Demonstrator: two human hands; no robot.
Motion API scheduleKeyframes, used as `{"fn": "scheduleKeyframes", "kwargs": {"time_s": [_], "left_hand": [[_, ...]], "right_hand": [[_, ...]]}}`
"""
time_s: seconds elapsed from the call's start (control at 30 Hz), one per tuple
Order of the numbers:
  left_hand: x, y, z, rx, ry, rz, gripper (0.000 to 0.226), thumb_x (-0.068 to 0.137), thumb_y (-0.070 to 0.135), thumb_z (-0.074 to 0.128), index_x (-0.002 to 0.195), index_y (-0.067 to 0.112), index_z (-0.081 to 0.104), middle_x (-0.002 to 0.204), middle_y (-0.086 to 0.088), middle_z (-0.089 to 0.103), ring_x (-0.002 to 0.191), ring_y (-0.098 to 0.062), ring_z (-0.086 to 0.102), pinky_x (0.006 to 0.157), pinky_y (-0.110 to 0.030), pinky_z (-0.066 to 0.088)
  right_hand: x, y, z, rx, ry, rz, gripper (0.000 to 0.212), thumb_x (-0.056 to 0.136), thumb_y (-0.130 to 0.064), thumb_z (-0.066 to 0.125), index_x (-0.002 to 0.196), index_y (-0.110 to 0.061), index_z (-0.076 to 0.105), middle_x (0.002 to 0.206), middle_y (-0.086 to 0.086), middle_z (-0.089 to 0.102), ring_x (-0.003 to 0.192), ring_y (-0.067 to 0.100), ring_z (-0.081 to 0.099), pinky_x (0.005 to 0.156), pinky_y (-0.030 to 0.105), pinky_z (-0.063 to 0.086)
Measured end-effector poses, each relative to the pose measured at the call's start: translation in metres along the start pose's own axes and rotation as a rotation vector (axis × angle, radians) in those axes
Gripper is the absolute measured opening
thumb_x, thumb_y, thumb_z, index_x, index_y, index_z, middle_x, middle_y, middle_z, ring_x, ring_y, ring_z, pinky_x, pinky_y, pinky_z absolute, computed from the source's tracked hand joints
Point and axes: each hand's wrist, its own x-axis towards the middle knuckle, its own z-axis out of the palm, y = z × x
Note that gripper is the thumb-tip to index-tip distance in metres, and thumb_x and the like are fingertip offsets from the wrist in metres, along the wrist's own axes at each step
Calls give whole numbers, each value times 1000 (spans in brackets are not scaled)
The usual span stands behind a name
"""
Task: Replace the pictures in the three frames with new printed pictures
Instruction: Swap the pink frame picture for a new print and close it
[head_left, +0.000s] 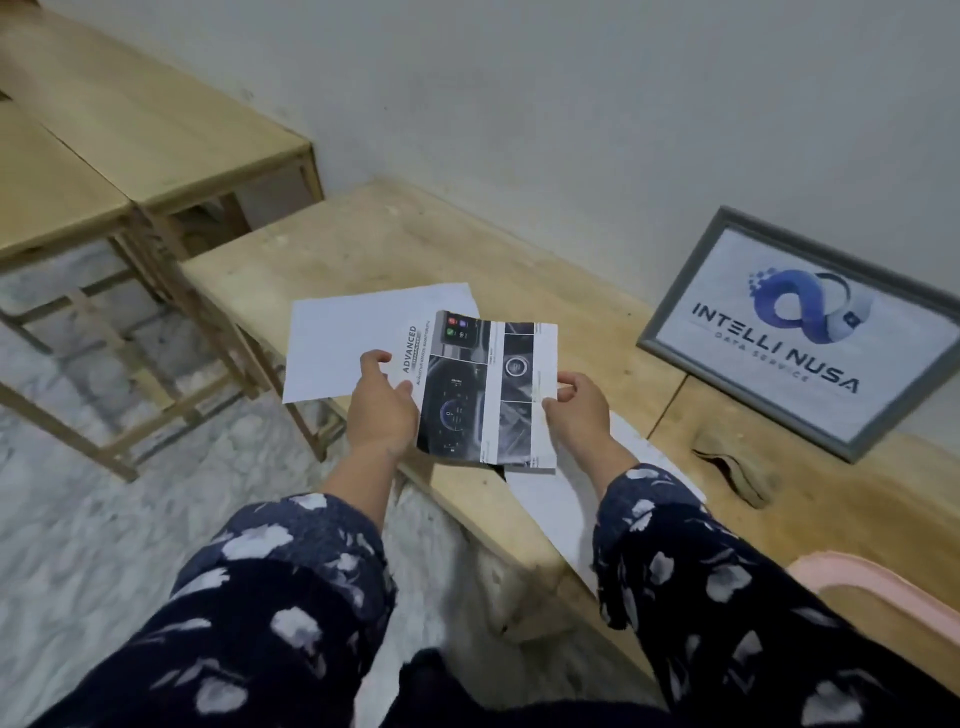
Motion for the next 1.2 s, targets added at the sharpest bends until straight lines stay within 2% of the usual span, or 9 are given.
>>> {"fn": "scheduleKeyframes", "kwargs": {"time_s": [0.2, 0.3, 0.4, 0.5, 0.6, 0.73, 0.9, 1.0, 1.2], "left_hand": [[78, -22, -23, 8, 9, -58, 25, 97, 15, 50, 118, 18, 37, 123, -13, 57, 96, -29, 57, 85, -38, 44], [106, -26, -28, 34, -11, -65, 24, 97, 17, 50, 119, 18, 41, 125, -10, 56, 91, -26, 52, 81, -45, 51], [125, -31, -29, 134, -33, -34, 34, 94, 20, 56, 126, 19, 46, 130, -4, 54, 106, -28, 53, 88, -51, 49], [140, -38, -27, 360, -32, 51, 43, 91, 30, 60, 131, 22, 48, 134, -1, 51, 125, -25, 43, 100, -44, 36], [146, -44, -26, 519, -94, 101, 48, 91, 38, 60, 135, 24, 46, 136, -2, 48, 130, -25, 35, 101, -42, 31], [144, -46, -22, 567, -146, 40, 46, 89, 40, 61, 132, 27, 50, 146, -1, 32, 133, -27, 24, 105, -41, 23], [128, -32, -9, 548, -137, 135, 39, 90, 32, 60, 127, 26, 52, 146, -2, 25, 131, -29, 22, 104, -41, 22], [111, -12, 8, 527, -209, 212, 35, 90, 29, 58, 125, 26, 53, 142, -3, 29, 130, -30, 24, 104, -41, 22], [60, 27, 59, 540, -397, 366, 36, 92, 30, 56, 128, 25, 52, 142, -3, 29, 128, -29, 27, 103, -40, 25]], "right_hand": [[41, -40, 72, -13, -54, -9, 48, 89, 5, 49, 134, -11, 43, 100, 2, 62, 85, 15, 56, 53, 9, 38], [60, -50, 97, -22, -50, -5, 49, 87, 6, 47, 133, -9, 45, 125, 9, 61, 110, 22, 58, 79, 19, 44], [76, -54, 113, -44, -35, -18, 49, 84, 6, 47, 131, -10, 49, 125, 9, 62, 114, 22, 58, 89, 27, 47], [88, -55, 122, -132, -42, -37, 49, 84, 5, 50, 130, -11, 51, 128, 9, 58, 119, 23, 54, 98, 32, 45], [97, -50, 127, -272, -76, -77, 42, 86, 3, 53, 126, -11, 57, 131, 8, 53, 122, 23, 51, 97, 26, 39], [98, -42, 127, -357, -89, -110, 36, 86, 0, 55, 119, -13, 63, 128, 7, 48, 121, 22, 46, 89, 19, 33], [85, -29, 105, -367, -39, -145, 33, 85, -3, 53, 115, -14, 64, 123, 8, 51, 118, 23, 50, 92, 22, 37], [72, -13, 77, -400, 6, -100, 32, 86, -4, 53, 114, -15, 65, 121, 6, 53, 115, 23, 49, 86, 21, 34], [28, 32, 2, -372, 152, 30, 36, 81, 0, 51, 107, -19, 67, 117, 6, 61, 116, 26, 52, 95, 30, 44]]}}
